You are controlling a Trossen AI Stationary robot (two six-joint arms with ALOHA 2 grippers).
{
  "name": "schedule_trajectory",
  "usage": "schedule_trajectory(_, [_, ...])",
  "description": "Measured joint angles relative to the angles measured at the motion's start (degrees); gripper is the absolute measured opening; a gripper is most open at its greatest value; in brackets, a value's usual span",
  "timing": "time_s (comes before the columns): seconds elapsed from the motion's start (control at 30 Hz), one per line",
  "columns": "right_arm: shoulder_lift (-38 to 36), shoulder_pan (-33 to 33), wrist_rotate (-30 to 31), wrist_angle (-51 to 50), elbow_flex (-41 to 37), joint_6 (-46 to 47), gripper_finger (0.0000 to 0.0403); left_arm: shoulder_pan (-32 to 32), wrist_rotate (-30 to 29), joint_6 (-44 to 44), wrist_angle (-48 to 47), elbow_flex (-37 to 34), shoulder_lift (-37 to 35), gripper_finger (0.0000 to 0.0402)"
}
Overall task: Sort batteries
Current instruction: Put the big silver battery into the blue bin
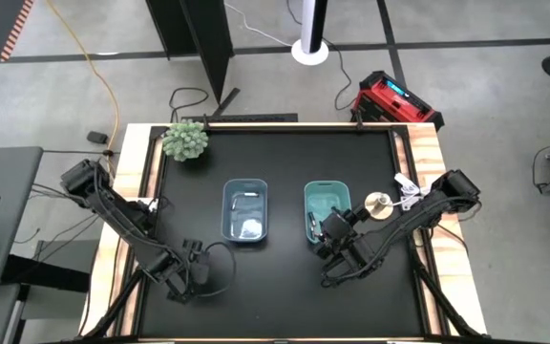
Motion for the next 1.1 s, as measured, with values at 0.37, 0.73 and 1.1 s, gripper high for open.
schedule_trajectory(0.37, [0.0,0.0,0.0,0.0,0.0,0.0,0.0269,-1.9,4.9,-4.0,4.6,0.0,0.0,0.0169])
schedule_trajectory(0.73, [0.0,-0.1,0.0,0.0,0.0,0.0,0.0269,-5.9,0.8,-8.4,7.5,0.0,0.6,0.0171])
schedule_trajectory(1.1, [0.0,0.0,0.0,0.2,0.0,0.0,0.0269,-7.0,-5.2,-10.2,-5.7,0.0,0.4,0.0179])
